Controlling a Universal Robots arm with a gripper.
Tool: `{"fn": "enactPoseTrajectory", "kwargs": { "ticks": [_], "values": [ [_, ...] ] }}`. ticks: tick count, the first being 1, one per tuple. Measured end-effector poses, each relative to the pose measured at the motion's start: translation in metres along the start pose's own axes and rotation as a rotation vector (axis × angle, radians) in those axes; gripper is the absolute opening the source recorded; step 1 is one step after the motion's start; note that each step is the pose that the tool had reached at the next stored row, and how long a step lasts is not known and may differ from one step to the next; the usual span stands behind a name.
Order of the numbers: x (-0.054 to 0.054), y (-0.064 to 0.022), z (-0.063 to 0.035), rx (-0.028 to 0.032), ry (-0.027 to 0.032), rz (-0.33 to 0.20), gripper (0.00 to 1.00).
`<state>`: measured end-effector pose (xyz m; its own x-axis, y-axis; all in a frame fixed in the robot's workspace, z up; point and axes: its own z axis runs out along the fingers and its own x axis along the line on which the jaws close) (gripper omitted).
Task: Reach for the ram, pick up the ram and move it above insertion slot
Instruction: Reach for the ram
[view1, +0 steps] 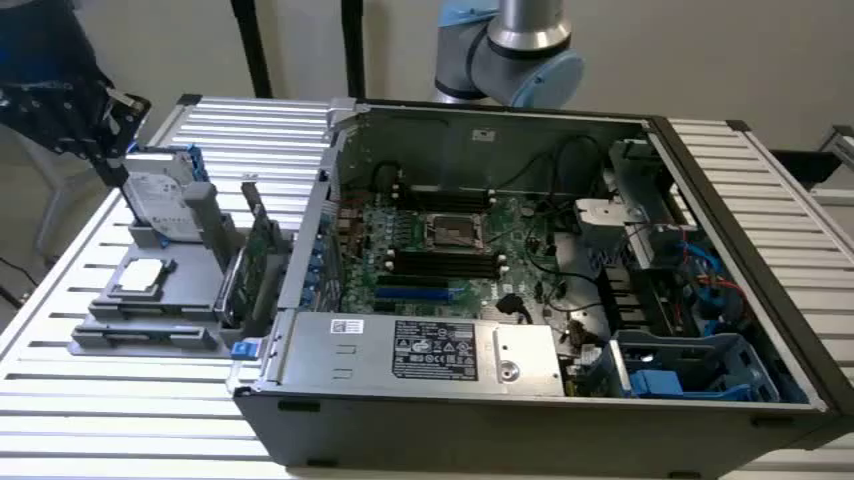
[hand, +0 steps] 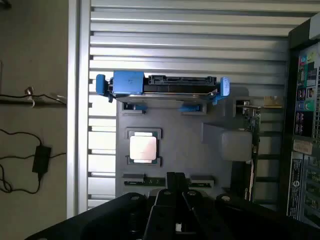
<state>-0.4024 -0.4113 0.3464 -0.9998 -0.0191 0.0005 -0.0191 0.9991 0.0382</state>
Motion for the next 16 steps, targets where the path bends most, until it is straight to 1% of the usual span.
{"fn": "enactPoseTrajectory", "kwargs": {
  "ticks": [13, 16],
  "values": [
    [0.0000, -0.0001, -0.0001, 0.0001, 0.0002, 0.000, 0.11],
    [0.0001, -0.0033, -0.0001, 0.0000, 0.0000, 0.000, 0.11]
  ]
}}
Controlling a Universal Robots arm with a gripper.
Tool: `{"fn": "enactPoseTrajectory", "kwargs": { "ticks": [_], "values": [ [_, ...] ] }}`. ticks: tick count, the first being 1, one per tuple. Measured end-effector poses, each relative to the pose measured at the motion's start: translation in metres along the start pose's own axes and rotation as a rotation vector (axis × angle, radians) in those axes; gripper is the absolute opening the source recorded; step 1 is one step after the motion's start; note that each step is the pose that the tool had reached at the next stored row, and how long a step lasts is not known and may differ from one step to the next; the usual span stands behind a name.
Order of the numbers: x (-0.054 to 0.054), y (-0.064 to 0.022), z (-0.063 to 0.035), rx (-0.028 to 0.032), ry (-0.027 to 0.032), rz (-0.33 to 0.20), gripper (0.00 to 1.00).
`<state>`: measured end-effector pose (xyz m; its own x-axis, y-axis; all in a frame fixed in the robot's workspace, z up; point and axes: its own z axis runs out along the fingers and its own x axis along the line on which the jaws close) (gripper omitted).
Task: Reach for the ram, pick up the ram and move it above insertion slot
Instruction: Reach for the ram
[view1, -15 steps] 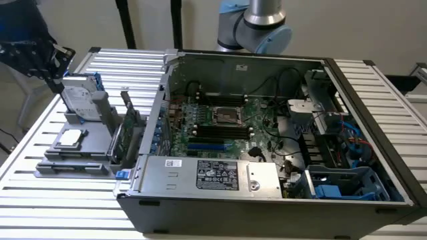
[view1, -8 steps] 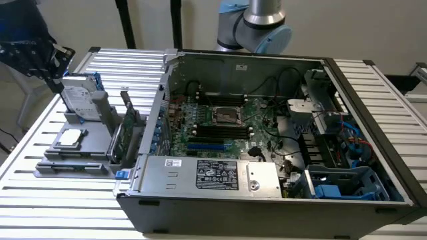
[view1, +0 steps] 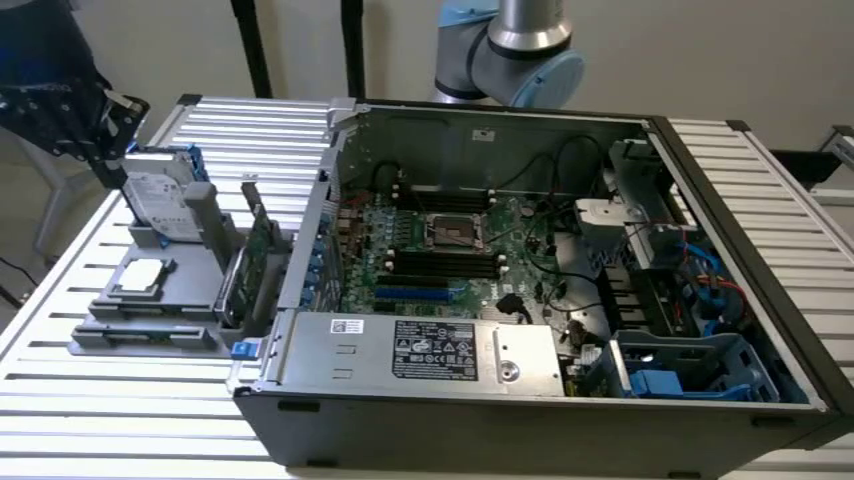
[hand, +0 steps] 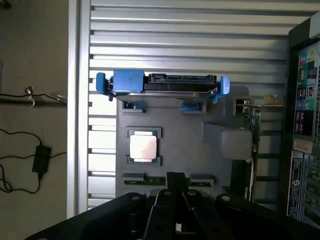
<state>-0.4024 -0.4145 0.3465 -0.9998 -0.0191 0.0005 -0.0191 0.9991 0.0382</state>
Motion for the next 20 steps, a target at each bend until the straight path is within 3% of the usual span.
{"fn": "enactPoseTrajectory", "kwargs": {
  "ticks": [9, 20],
  "values": [
    [-0.001, -0.0206, -0.0008, 0.0000, 0.0001, -0.005, 0.11],
    [-0.004, -0.0346, 0.0003, 0.0009, 0.0010, -0.025, 0.11]
  ]
}}
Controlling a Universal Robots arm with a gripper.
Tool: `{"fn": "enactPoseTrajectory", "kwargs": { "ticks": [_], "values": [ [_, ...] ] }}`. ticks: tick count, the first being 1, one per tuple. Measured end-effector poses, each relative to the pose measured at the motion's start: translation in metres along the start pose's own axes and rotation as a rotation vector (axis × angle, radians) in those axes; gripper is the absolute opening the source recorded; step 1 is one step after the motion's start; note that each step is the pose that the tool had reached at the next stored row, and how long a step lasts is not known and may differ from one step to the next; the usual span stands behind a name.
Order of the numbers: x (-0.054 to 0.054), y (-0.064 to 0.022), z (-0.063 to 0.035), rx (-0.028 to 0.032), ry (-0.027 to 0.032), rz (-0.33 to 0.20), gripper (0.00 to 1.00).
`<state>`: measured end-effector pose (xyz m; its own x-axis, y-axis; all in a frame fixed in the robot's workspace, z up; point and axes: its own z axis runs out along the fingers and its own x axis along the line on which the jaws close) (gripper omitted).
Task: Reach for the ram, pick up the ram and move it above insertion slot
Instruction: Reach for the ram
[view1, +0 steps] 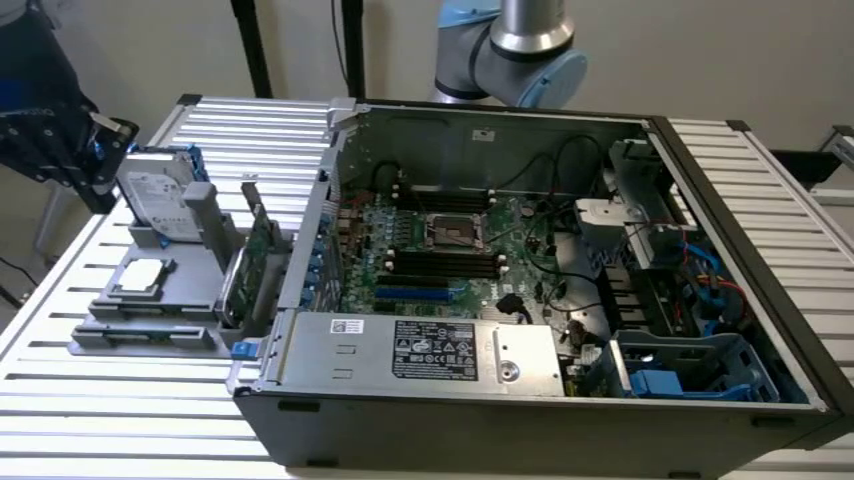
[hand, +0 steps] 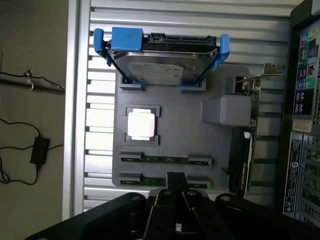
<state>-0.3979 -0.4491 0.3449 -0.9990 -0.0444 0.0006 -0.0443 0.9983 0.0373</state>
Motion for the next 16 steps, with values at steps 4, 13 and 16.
{"fn": "enactPoseTrajectory", "kwargs": {
  "ticks": [4, 13, 16],
  "values": [
    [0.000, -0.0064, 0.0022, 0.0005, 0.0002, -0.007, 0.11],
    [0.000, -0.0159, 0.0089, 0.0038, 0.0015, -0.032, 0.11],
    [0.000, -0.0173, 0.0094, 0.0038, 0.0014, -0.034, 0.11]
  ]
}}
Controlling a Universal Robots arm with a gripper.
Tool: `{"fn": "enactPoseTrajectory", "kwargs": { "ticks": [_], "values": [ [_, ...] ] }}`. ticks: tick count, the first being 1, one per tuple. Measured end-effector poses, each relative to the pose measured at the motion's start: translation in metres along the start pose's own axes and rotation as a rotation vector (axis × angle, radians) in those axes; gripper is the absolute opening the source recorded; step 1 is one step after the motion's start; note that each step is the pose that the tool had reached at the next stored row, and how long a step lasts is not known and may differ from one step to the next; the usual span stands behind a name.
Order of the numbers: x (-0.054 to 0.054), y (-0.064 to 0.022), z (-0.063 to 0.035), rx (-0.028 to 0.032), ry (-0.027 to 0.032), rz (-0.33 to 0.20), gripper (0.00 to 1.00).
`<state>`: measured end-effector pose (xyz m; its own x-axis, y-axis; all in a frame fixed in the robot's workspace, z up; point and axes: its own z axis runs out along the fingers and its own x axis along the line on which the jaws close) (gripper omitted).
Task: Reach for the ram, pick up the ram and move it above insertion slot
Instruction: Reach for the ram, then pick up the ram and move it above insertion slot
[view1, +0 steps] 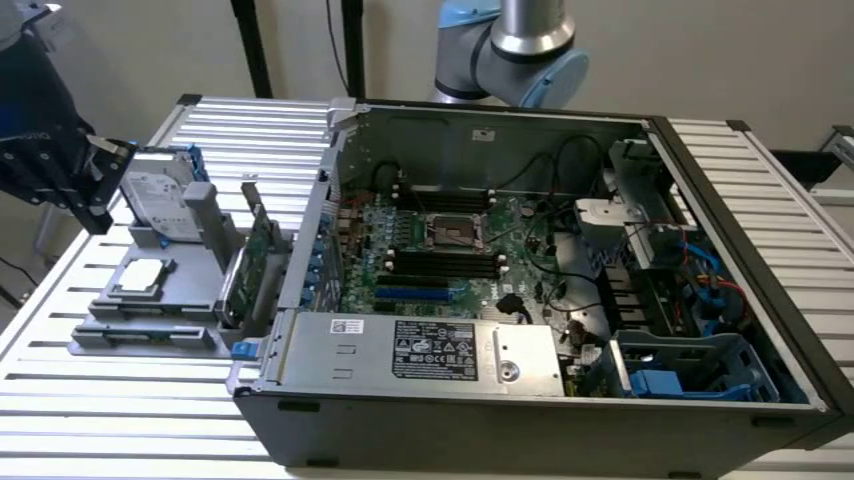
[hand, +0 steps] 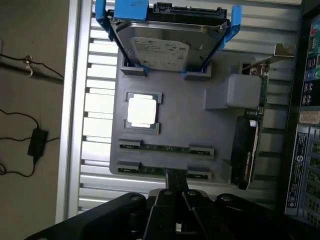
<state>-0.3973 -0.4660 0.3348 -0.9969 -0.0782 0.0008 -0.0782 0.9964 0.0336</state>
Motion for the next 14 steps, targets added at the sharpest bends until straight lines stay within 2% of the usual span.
{"fn": "enactPoseTrajectory", "kwargs": {
  "ticks": [14],
  "values": [
    [0.0000, -0.0001, 0.0000, -0.0002, 0.0000, 0.000, 0.11]
  ]
}}
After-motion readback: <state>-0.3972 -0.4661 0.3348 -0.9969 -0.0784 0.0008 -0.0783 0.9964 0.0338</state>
